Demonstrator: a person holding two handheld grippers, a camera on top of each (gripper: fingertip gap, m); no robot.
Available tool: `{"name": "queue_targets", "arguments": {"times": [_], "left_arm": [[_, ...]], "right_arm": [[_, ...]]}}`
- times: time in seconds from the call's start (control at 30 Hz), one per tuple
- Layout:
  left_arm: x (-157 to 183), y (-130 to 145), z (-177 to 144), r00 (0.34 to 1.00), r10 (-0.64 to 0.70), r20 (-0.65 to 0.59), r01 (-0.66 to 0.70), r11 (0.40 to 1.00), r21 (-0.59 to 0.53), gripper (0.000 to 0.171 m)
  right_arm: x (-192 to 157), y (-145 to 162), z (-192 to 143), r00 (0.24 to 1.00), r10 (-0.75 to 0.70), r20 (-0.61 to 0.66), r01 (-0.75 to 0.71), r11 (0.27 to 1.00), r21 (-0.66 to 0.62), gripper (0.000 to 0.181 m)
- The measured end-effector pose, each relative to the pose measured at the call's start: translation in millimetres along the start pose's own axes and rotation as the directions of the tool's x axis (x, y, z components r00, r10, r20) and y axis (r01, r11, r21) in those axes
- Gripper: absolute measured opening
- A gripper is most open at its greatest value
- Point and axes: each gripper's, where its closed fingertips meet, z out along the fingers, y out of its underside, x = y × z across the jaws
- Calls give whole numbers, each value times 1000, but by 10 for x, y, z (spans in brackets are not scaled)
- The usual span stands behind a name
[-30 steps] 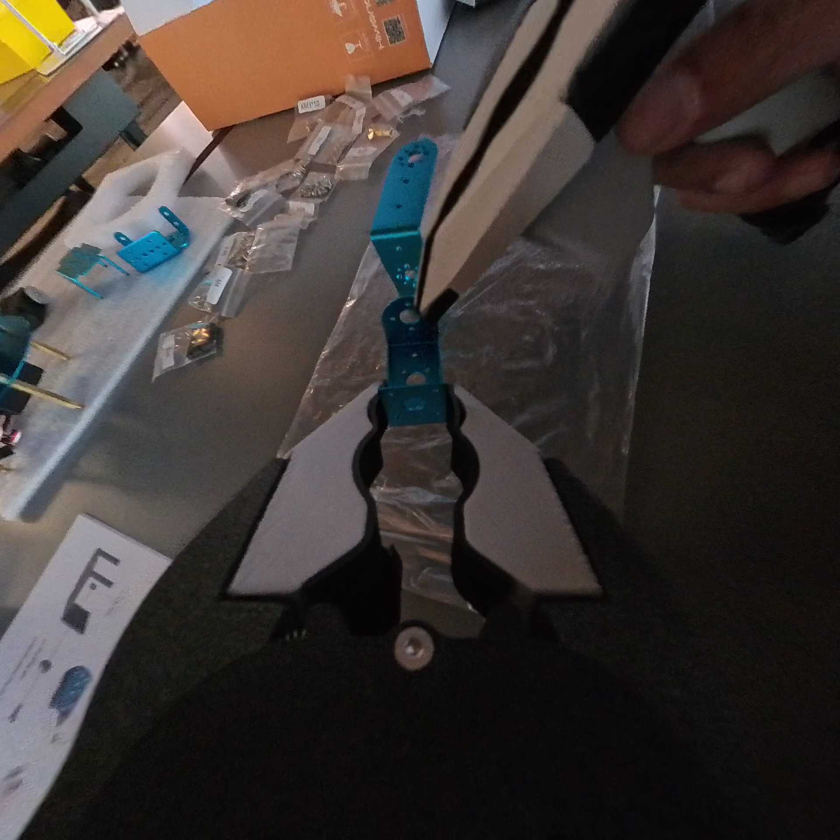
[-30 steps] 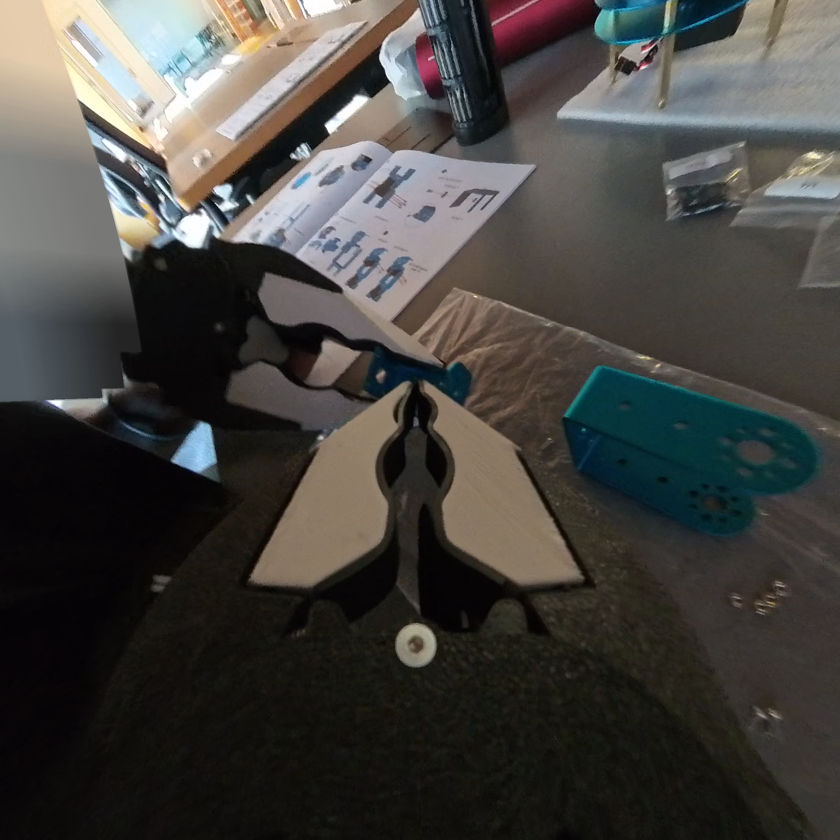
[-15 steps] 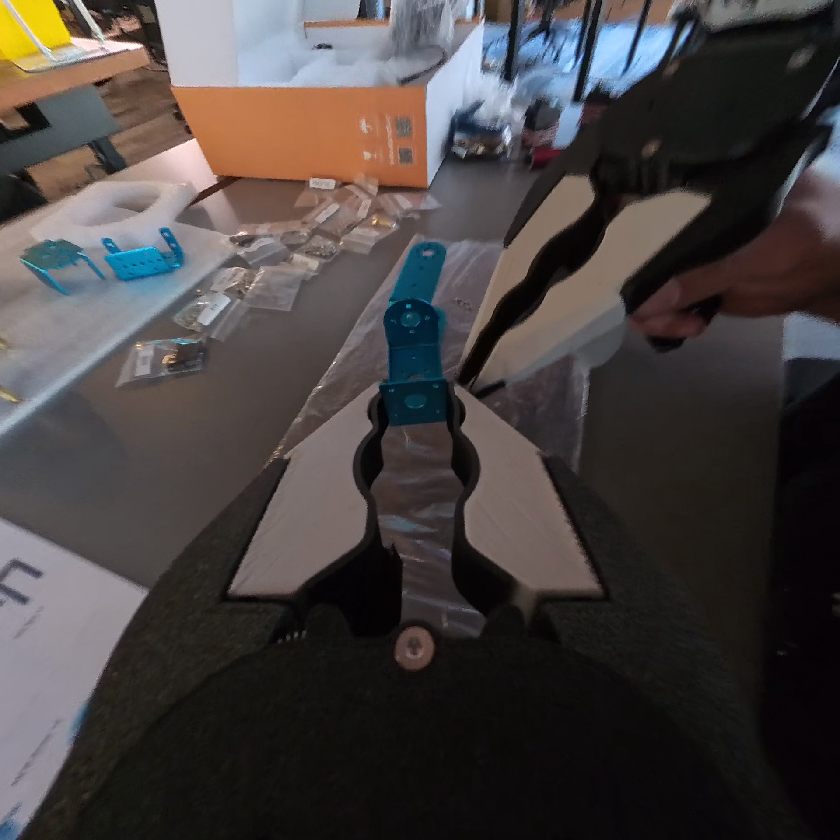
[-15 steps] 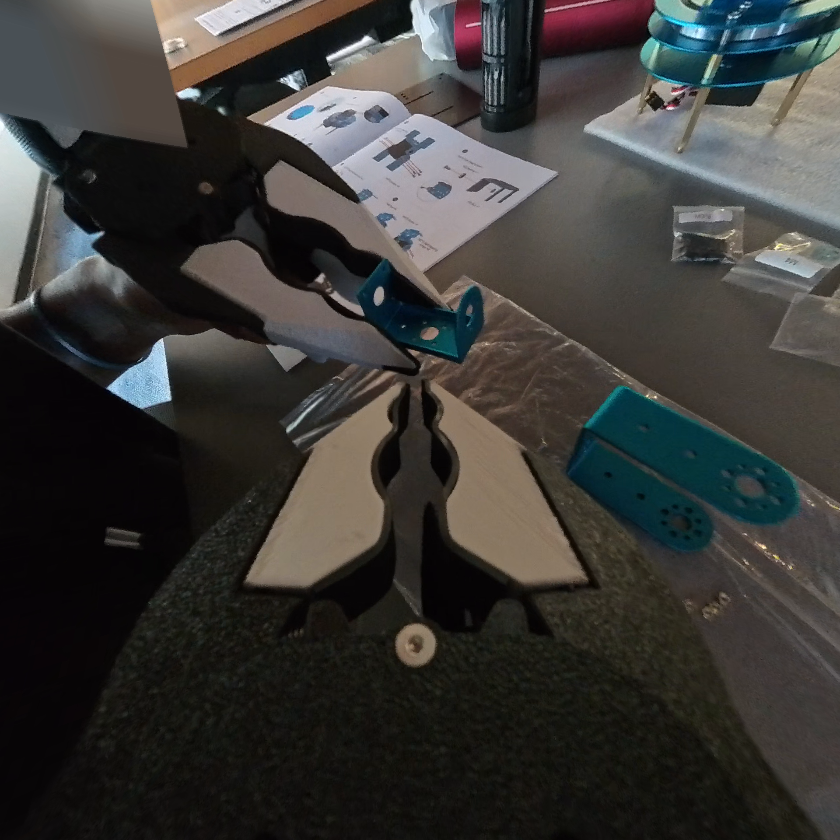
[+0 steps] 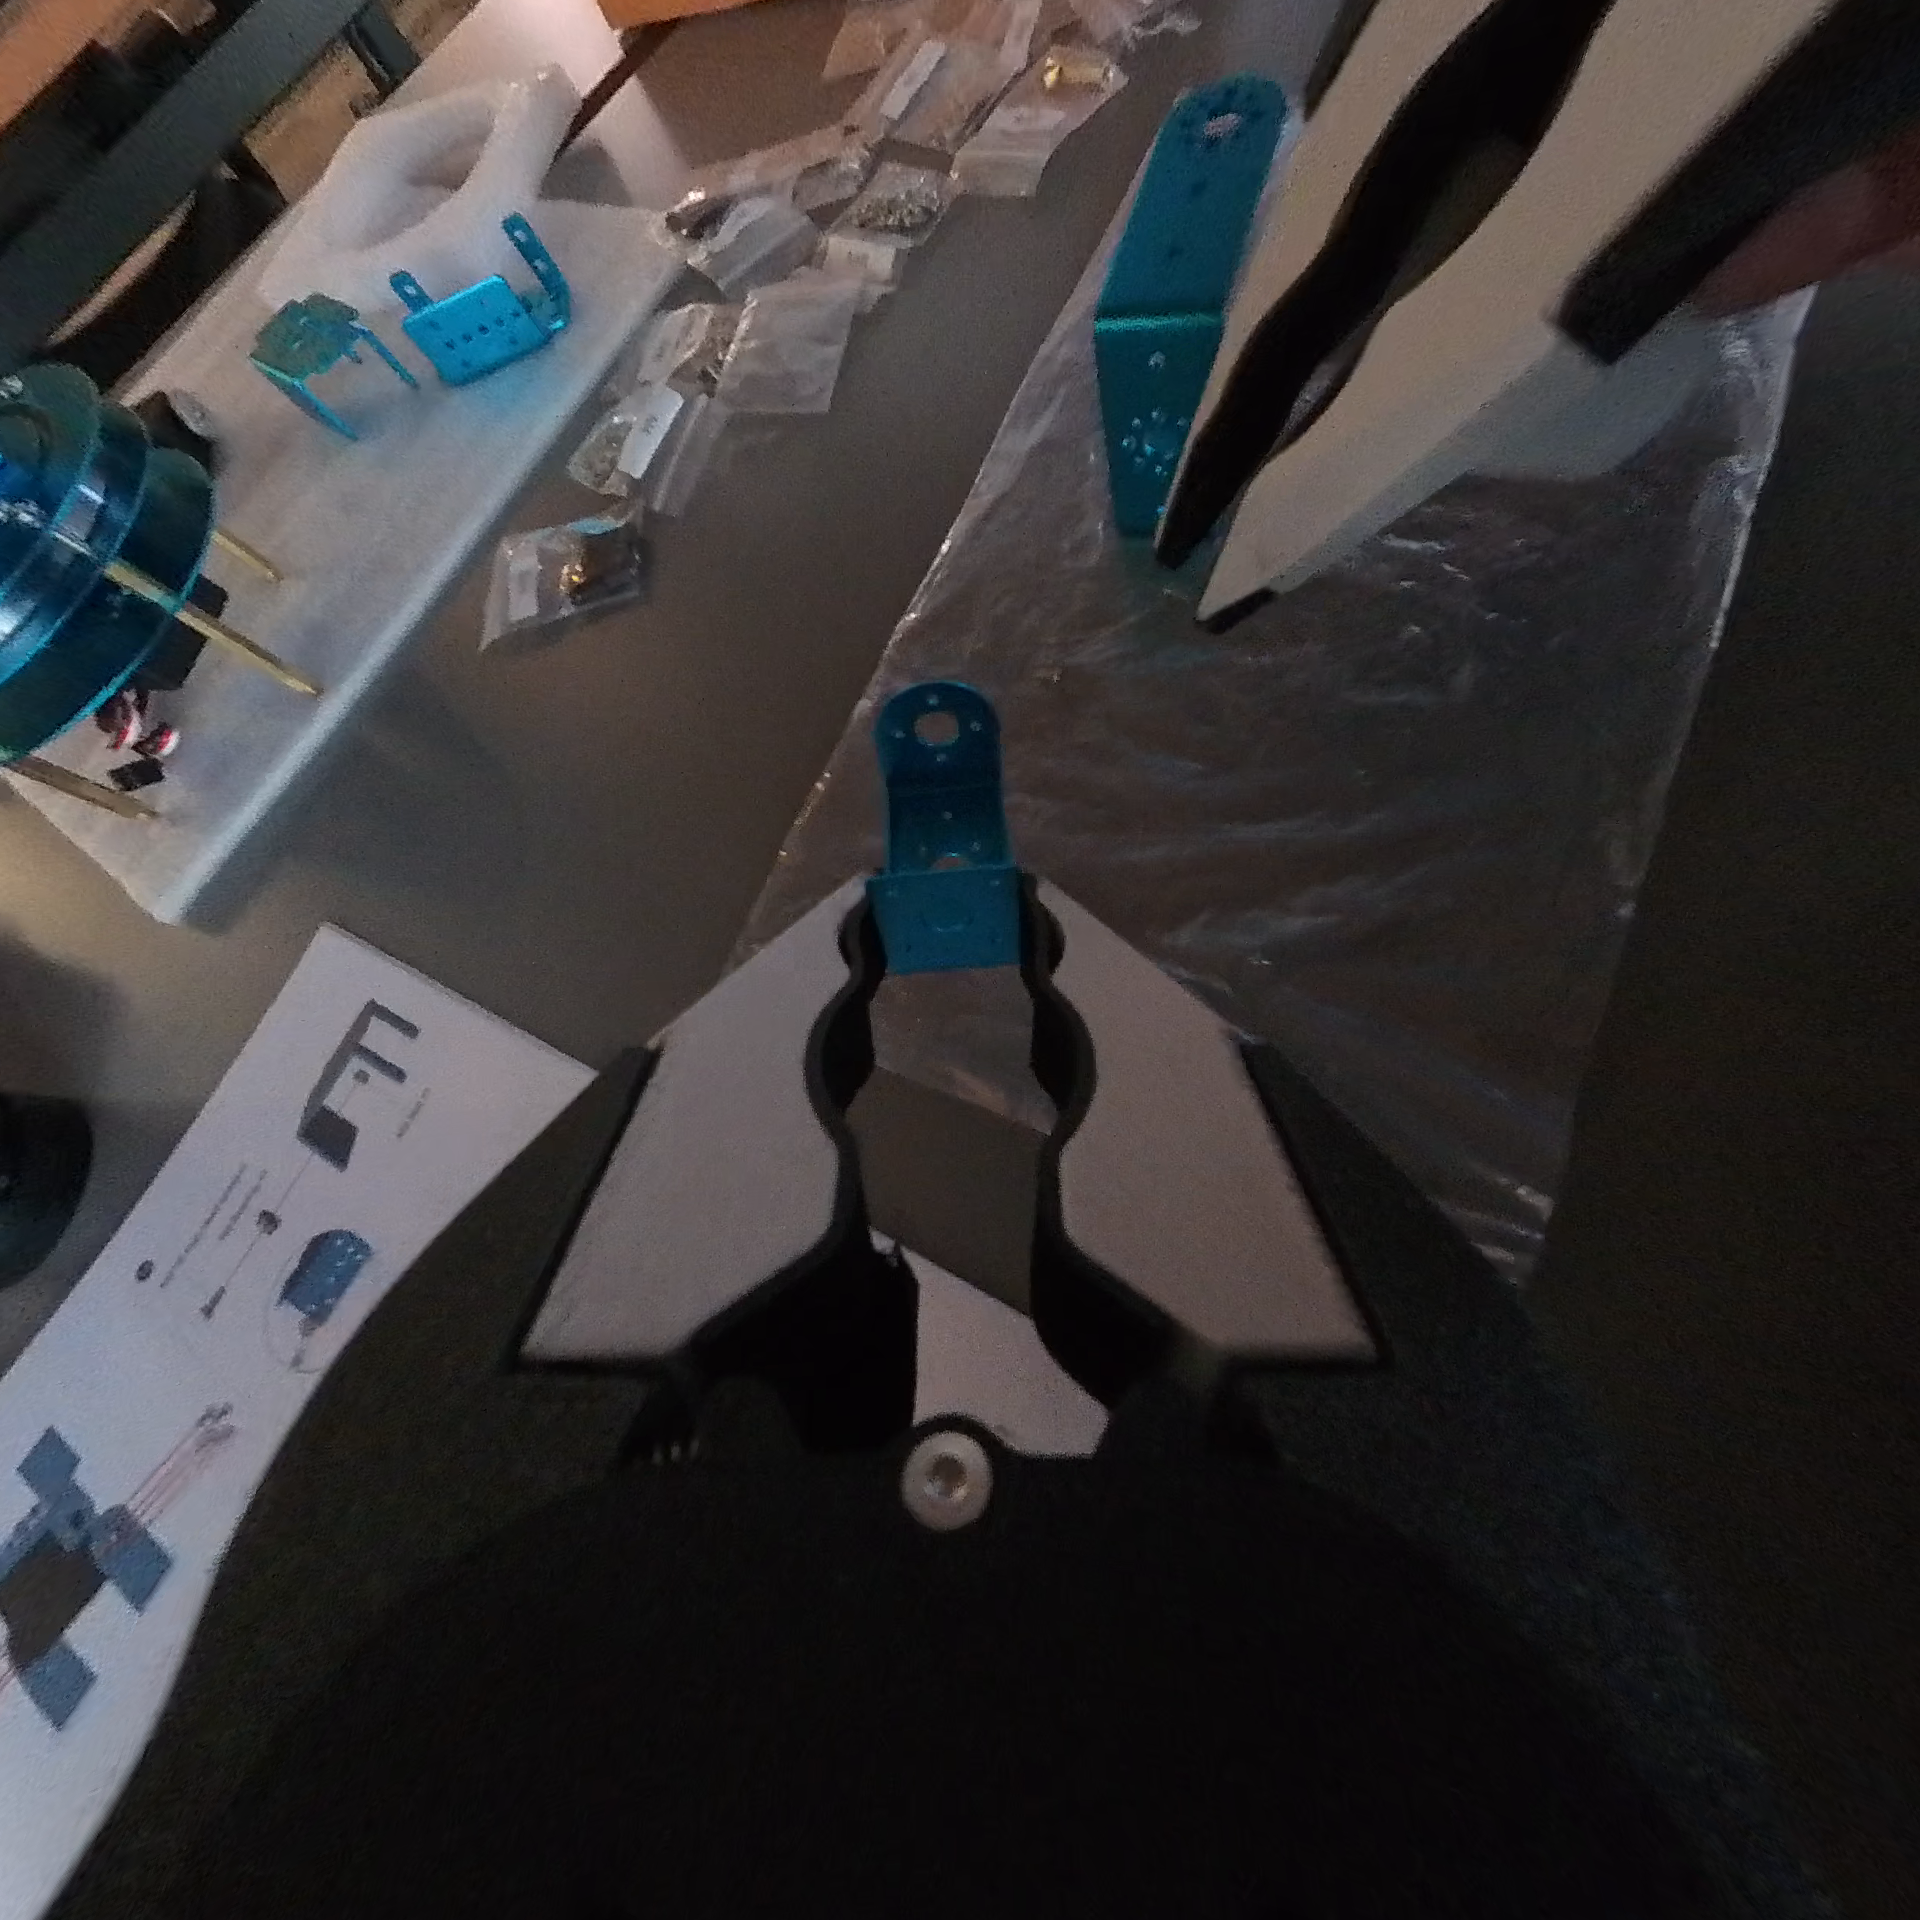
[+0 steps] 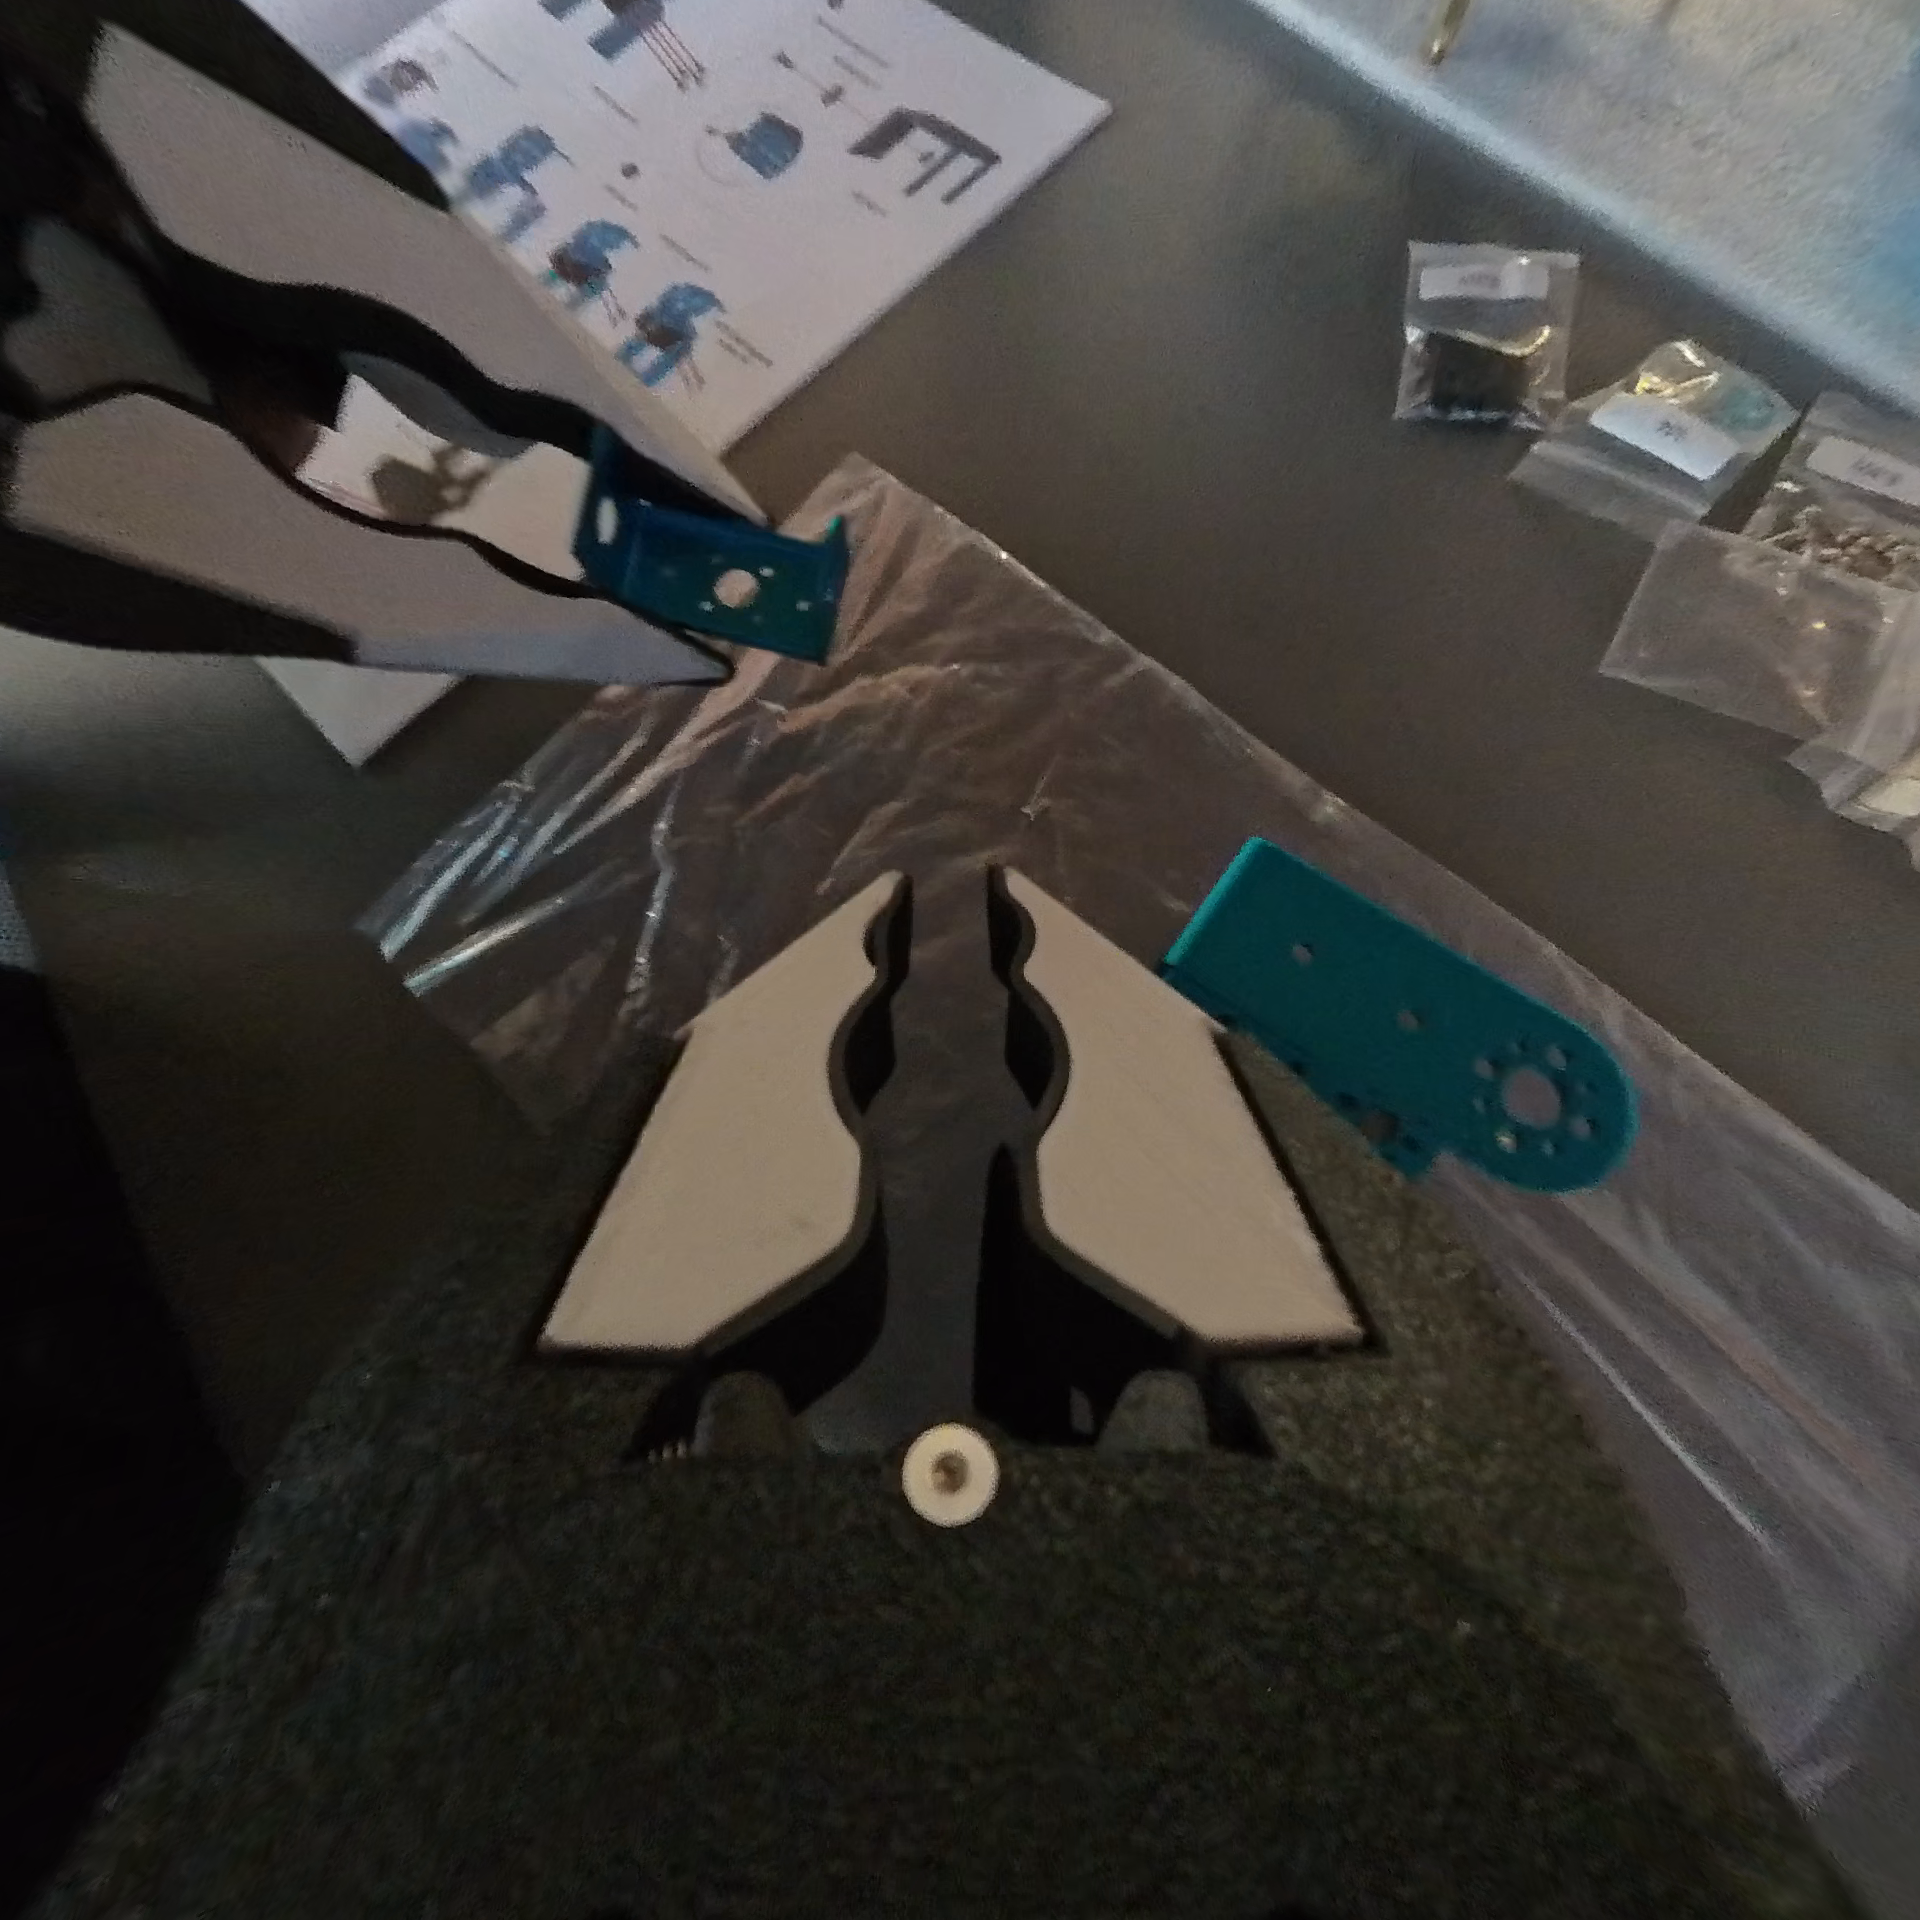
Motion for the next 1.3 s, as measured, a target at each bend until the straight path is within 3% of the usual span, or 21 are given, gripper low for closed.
{"name": "queue_targets", "arguments": {"times": [0.1, 0.43, 0.8, 1.3], "left_arm": [[63, 20, 5, 1000, -19, -21, 19, 1000, -2, 24], [153, -37, 11, 996, 12, -91, -8, 999, 38, 24], [142, -4, 48, 994, 21, -109, -17, 999, 34, 24], [156, 21, 16, 996, 9, -94, -8, 1000, 14, 24]], "right_arm": [[176, 157, 9, 994, -26, -107, 20, 998, -59, 12], [242, 222, 117, 986, 31, -166, -42, 997, -65, 12], [-18, 229, 42, 999, 52, -6, -52, 996, -76, 5], [159, 167, 134, 996, -75, -47, 72, 995, -73, 11]]}}
